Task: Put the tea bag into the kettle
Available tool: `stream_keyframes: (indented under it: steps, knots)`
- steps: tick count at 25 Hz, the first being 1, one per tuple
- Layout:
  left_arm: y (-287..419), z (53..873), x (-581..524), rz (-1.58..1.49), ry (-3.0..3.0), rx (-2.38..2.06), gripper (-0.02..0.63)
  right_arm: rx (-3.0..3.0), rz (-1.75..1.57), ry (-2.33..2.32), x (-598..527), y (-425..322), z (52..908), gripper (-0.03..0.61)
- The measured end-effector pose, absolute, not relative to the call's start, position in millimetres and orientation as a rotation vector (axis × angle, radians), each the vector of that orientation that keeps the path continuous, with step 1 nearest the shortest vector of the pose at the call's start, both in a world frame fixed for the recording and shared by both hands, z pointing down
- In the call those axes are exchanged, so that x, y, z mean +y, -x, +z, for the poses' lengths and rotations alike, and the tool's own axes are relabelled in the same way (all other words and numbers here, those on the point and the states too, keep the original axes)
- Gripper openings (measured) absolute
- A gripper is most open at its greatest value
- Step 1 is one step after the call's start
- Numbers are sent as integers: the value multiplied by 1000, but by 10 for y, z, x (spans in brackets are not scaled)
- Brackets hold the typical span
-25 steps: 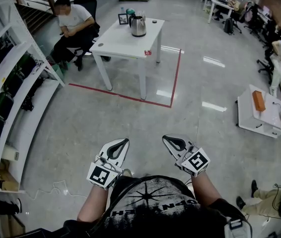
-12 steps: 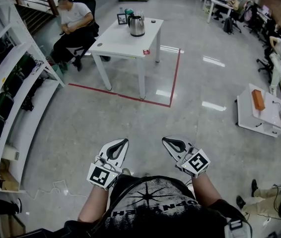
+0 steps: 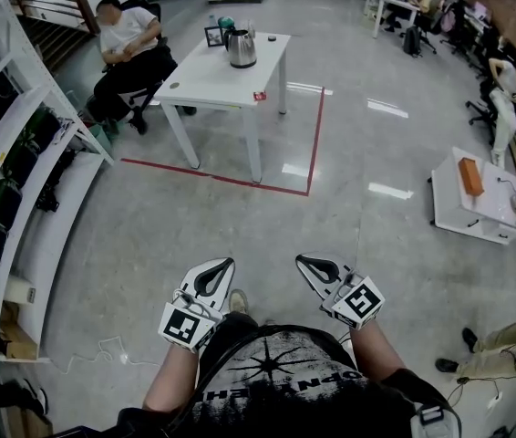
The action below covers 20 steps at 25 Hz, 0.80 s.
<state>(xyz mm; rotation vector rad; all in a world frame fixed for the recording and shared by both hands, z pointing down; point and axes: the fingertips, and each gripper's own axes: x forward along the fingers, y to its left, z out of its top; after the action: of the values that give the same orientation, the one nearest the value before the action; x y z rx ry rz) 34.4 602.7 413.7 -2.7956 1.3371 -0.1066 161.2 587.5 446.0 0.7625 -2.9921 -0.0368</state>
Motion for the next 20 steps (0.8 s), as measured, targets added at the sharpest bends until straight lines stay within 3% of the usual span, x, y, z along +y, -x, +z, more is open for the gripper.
stream_keyframes:
  steps: [20]
  knots:
    - [-41,4297,5041,-62,2879,1269,8,-2911,-21,-812,4987,-1262,4621,9]
